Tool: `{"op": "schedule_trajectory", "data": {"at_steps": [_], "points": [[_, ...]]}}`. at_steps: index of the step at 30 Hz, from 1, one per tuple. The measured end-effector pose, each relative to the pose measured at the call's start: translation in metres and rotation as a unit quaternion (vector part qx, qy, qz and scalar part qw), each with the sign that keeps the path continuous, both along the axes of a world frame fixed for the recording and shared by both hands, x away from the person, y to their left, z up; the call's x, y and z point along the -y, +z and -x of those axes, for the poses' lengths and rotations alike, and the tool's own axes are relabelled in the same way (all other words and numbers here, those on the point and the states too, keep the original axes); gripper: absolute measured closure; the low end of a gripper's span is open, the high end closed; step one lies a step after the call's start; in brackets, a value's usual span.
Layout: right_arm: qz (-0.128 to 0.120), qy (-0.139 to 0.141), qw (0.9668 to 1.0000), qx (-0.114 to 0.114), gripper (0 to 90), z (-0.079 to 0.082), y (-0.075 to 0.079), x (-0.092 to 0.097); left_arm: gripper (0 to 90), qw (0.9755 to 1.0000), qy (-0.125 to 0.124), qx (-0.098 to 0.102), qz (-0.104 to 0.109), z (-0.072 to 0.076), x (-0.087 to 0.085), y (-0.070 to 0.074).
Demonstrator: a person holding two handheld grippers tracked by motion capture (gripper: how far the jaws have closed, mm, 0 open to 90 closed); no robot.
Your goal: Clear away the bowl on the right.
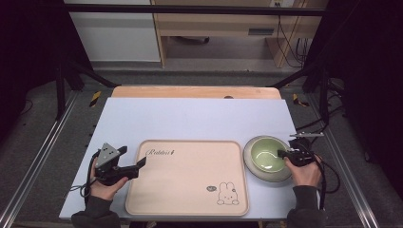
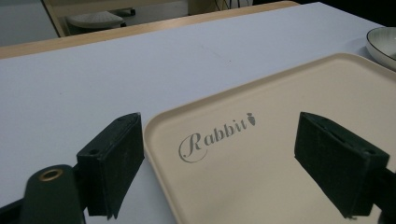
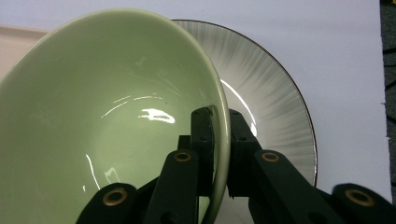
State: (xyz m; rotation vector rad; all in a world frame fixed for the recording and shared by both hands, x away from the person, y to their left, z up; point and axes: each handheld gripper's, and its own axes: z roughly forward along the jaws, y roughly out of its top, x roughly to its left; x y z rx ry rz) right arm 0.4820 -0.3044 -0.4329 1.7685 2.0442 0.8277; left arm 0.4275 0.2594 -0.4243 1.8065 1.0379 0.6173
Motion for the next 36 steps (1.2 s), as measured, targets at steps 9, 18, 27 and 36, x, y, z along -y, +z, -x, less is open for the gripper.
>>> {"op": "schedule_trajectory", "data": {"at_steps": [9,18,27,36], "points": [[0.004,0.010,0.9999,0.003,84.3,0.001,0.001,-0.001,15.4,1.0000,0.000,0.000,0.000,0.000,0.000,0.000],[0.002,0.013,0.9999,0.008,83.9,0.003,0.005,-0.003,15.4,1.0000,0.001,0.000,0.001,0.000,-0.001,0.000],[0.004,0.019,0.9998,0.011,83.7,0.004,0.007,-0.004,15.4,1.0000,0.001,0.000,0.002,0.000,-0.001,0.000],[-0.007,0.020,0.9995,0.023,83.6,0.007,0.012,-0.003,15.4,1.0000,0.000,0.001,0.003,0.000,0.000,0.001]]}}
